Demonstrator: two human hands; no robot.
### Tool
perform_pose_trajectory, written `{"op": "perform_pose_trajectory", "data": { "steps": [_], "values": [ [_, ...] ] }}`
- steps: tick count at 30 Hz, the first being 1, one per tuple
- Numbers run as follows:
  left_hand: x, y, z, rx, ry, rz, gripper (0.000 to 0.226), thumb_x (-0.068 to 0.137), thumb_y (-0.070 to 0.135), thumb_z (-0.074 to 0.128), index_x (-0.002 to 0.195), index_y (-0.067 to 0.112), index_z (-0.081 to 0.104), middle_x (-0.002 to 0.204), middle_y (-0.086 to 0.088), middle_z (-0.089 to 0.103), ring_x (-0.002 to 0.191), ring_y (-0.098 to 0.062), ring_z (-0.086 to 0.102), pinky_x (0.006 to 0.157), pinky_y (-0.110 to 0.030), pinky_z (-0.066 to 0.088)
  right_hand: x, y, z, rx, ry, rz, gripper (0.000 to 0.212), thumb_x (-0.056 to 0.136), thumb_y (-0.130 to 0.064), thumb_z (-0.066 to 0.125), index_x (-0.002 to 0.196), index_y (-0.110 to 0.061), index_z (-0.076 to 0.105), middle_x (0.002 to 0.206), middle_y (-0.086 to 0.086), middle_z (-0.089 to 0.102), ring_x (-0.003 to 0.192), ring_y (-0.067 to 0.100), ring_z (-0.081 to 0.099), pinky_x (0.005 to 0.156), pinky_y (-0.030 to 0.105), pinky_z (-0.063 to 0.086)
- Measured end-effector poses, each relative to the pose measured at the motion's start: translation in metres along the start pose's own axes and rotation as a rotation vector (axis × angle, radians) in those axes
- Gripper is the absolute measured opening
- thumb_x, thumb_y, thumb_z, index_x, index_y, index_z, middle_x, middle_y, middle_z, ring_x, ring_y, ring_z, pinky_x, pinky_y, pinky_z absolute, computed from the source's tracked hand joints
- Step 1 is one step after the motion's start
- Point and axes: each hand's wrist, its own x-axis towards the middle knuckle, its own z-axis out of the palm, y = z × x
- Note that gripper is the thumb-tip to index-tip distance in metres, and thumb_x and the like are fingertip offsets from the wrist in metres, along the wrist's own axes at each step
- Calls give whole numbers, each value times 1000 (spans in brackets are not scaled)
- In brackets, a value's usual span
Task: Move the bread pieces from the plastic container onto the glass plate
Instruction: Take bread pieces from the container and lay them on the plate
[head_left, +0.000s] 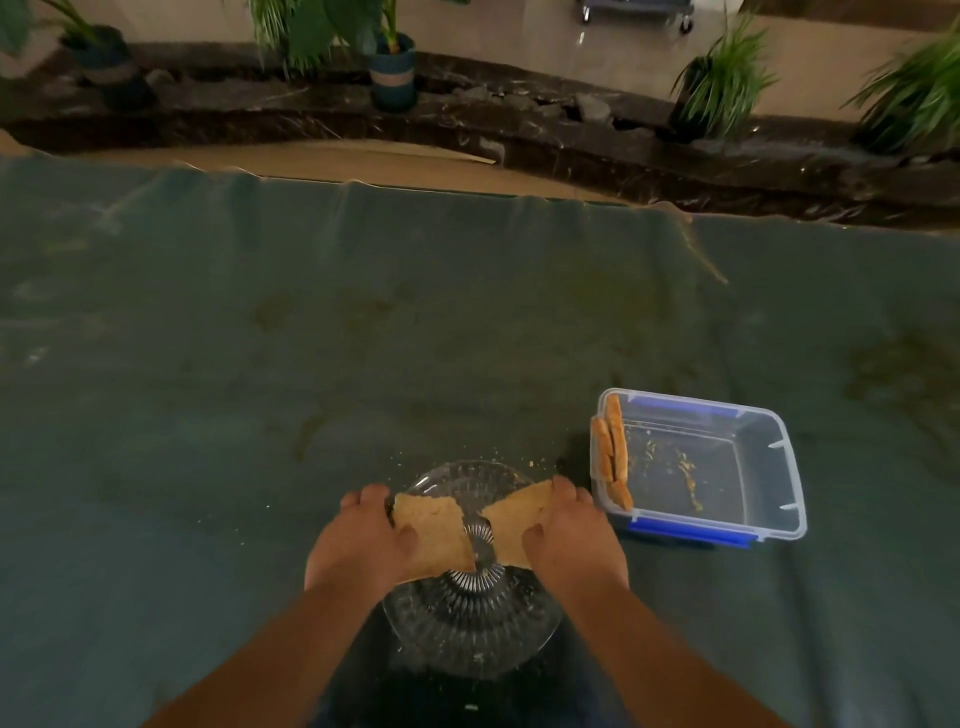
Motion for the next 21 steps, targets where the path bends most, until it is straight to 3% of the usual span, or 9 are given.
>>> {"op": "perform_pose_trajectory", "data": {
  "steps": [2,5,7,10,15,18,21],
  "values": [
    [-3,-4,6,121,97,164,54,90,37,64,139,22,47,132,-6,51,106,-27,61,73,-37,51,-7,4,4,-138,66,-129,69,100,-26,62,161,-21,31,161,9,44,146,31,43,114,45,47],
    [-10,-6,18,361,114,522,45,92,42,59,133,26,51,130,-3,53,112,-21,53,78,-34,56,-12,9,14,-340,31,-359,59,100,-21,59,153,-28,35,157,11,45,139,33,45,112,48,47],
    [-12,-7,26,449,50,647,43,92,44,60,133,30,52,137,-7,54,118,-25,53,87,-40,57,-14,11,23,-432,-55,-432,54,101,-15,56,149,-29,37,152,14,46,134,36,46,110,50,49],
    [-9,-11,35,534,-47,674,44,94,39,61,136,35,47,145,-7,49,128,-27,47,100,-46,51,-11,9,33,-463,-84,-456,53,99,-11,60,145,-28,41,148,15,48,133,37,45,109,50,49],
    [6,-11,35,621,-16,694,63,82,7,68,137,32,49,147,-8,49,135,-29,45,109,-48,45,-2,-1,40,-452,-6,-448,44,101,-17,63,142,-24,48,143,16,52,132,37,48,107,50,50],
    [10,-4,33,653,-16,680,63,78,7,68,134,31,53,145,-8,50,134,-29,44,111,-49,42,1,-4,41,-483,0,-444,41,103,-24,61,142,-23,48,144,17,51,132,37,47,109,51,47],
    [8,1,31,671,-8,681,48,84,20,65,131,27,58,142,-10,55,130,-30,49,106,-49,46,-1,-6,37,-498,4,-455,41,102,-26,61,141,-22,49,145,17,52,132,38,47,109,52,47]
  ]
}}
